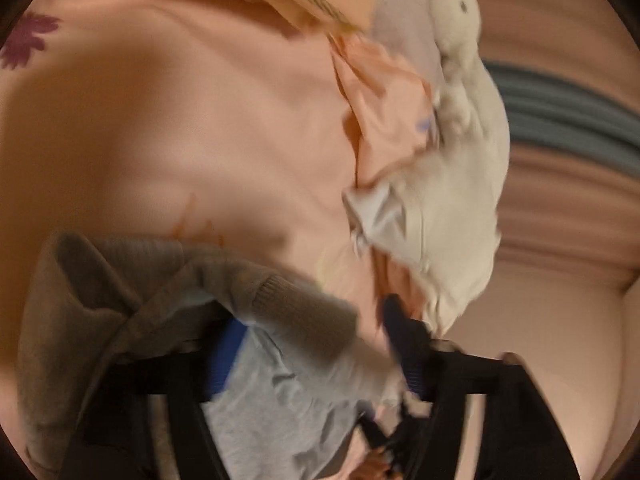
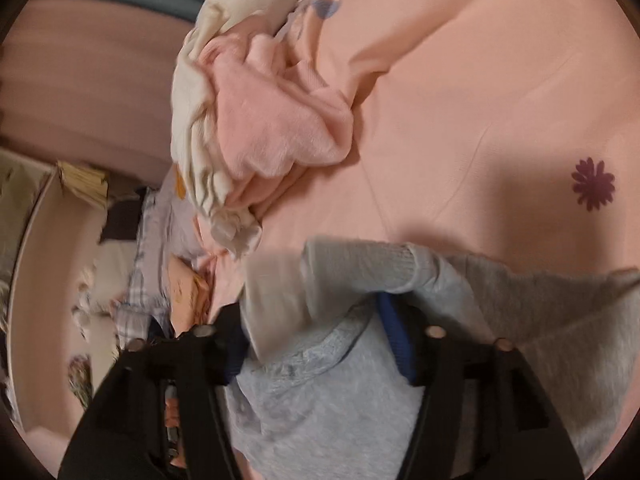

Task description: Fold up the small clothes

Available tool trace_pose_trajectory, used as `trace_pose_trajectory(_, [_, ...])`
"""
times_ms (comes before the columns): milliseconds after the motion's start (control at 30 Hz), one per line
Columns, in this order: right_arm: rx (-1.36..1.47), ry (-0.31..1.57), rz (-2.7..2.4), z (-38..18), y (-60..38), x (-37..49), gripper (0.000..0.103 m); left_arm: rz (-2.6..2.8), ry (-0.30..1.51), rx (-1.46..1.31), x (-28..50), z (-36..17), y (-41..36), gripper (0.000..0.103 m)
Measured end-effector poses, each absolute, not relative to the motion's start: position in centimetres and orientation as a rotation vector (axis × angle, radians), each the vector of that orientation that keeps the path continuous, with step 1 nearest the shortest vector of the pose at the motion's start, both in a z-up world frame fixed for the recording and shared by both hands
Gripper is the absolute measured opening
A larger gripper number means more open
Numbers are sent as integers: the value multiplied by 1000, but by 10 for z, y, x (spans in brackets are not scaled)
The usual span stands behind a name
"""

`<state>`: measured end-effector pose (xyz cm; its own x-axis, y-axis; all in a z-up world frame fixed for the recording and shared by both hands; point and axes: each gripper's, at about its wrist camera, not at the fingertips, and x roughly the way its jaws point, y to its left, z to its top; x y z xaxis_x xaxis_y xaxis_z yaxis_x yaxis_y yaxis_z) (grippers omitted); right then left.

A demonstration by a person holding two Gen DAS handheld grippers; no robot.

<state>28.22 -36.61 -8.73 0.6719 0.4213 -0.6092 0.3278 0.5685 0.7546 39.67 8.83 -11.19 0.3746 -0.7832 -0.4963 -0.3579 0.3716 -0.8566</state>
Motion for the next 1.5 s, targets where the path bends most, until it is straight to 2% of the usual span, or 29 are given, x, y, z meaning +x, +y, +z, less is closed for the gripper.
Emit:
trace_pose_trajectory(167, [1054, 865, 59, -90, -375, 279, 66, -356, 1196, -1130, 396, -100, 97, 70])
trace_pose_trajectory(333, [1147, 706, 106, -75, -393, 259, 77, -339, 1124, -952, 378, -77, 105, 71])
trace_pose_trajectory(433, [1023, 703, 31, -58, -390, 241, 77, -351, 1100, -785, 359, -66, 99, 71])
trace_pose_trajectory(600, [565, 763, 5, -32, -341, 205, 49, -364, 1055, -531, 318, -59, 79, 70])
trace_pose_trajectory(700, [336, 803, -35, -35, -317, 184, 35, -359, 1020, -361, 292, -57, 61, 70])
trace_pose_trajectory(767, [210, 836, -50, -45, -301, 165, 29, -367, 999, -261, 275, -58, 49, 70])
trace_pose_trajectory(900, [83, 904, -97, -71, -296, 155, 25, -379, 1006, -160, 254, -74, 37, 67])
trace_pose_trajectory(1100, [101, 943, -128, -88, -304, 132, 21, -383, 1000, -143, 237, -88, 43, 66])
trace_pose_trajectory(1267, [100, 945, -121, -89, -303, 115, 21, -407, 1001, -240, 215, -85, 62, 66])
trace_pose_trajectory(1333, [120, 955, -111, -87, -302, 109, 24, -410, 1010, -311, 202, -82, 76, 67])
trace_pose_trajectory(1500, [132, 920, -68, -75, -286, 92, 43, -372, 1019, -429, 185, -82, 105, 69])
